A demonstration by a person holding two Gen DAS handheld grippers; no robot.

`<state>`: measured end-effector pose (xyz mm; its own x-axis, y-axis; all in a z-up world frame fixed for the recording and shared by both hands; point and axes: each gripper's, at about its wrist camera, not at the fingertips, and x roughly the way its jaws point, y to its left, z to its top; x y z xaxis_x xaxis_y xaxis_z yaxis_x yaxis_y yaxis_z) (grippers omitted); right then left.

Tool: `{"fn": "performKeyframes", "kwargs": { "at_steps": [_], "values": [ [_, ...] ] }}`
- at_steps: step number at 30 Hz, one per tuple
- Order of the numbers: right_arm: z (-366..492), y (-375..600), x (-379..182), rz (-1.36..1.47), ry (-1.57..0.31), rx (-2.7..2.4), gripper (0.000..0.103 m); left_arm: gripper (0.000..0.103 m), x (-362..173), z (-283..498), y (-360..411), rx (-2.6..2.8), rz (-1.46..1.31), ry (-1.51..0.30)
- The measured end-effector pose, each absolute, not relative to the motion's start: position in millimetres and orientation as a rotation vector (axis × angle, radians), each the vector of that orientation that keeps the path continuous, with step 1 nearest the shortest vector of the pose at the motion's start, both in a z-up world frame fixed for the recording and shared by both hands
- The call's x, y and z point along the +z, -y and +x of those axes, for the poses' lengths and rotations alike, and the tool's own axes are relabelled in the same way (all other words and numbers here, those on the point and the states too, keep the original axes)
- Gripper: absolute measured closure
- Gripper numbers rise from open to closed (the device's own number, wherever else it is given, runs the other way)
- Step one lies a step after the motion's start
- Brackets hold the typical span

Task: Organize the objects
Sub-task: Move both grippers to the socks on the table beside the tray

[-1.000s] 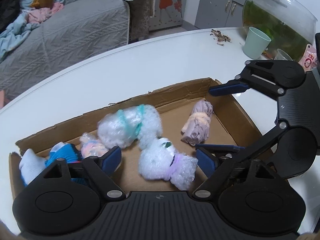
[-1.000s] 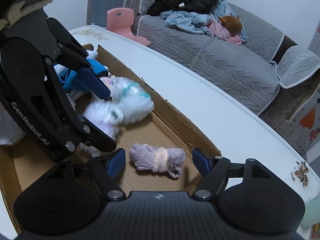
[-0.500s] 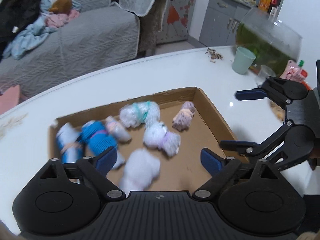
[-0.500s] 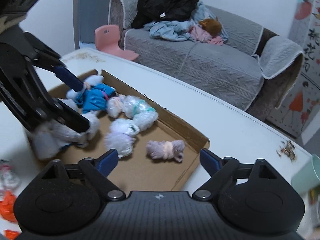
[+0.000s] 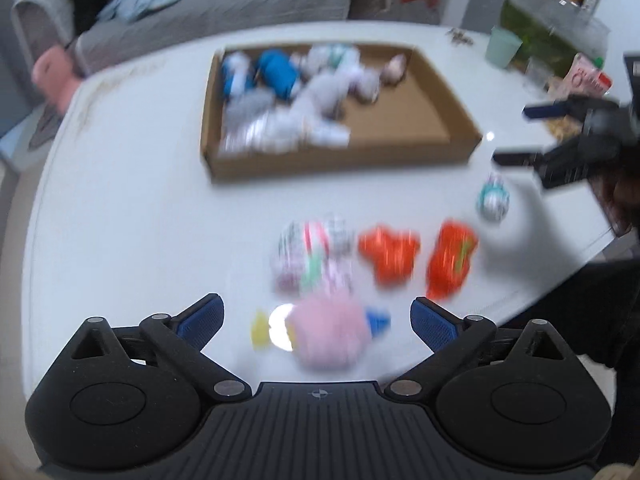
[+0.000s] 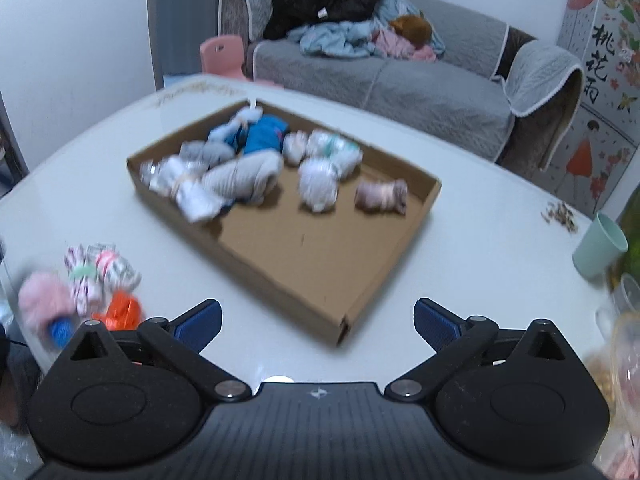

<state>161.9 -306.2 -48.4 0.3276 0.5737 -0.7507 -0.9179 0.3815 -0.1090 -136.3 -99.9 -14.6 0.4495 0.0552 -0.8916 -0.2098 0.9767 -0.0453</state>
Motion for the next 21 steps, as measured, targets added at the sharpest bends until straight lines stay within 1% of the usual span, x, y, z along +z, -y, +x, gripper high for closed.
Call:
{"fn": "performKeyframes", "kwargs": {
  "at_steps": [4, 7, 14, 16, 18, 21],
  "values": [
    [163.3, 311.0, -53.8, -0.577, -0.743, 1.033, 0.001, 0.004, -47.5, -144.0, 110.5, 0.224, -0.147, -1.112],
    [165.1, 318.3, -62.9, -0.528, -0.791, 1.024, 0.001, 0.004, -61.0, -143.6, 120.1, 0.222, -0.097, -1.092],
    [156.4, 315.3, -100.5, -0.689, -0.843, 1.016, 0.002, 0.005, -77.0, -136.5, 117.3, 0.245, -0.12, -1.07],
    [155.4, 311.9, -106.3, -0.708, -0.844, 1.035, 0.002, 0.006, -80.4, -138.8, 115.9, 0.248, -0.139, -1.066],
    [154.2, 308.4, -111.0, -0.731, -0.847, 1.059, 0.007, 0.009, -84.3, -140.1, 115.5, 0.236, -0.143, -1.06],
    [153.3, 302.5, -116.3, -0.769, -0.835, 1.068, 0.01, 0.013, -90.4, -141.0, 114.1, 0.232, -0.162, -1.054]
  ]
}}
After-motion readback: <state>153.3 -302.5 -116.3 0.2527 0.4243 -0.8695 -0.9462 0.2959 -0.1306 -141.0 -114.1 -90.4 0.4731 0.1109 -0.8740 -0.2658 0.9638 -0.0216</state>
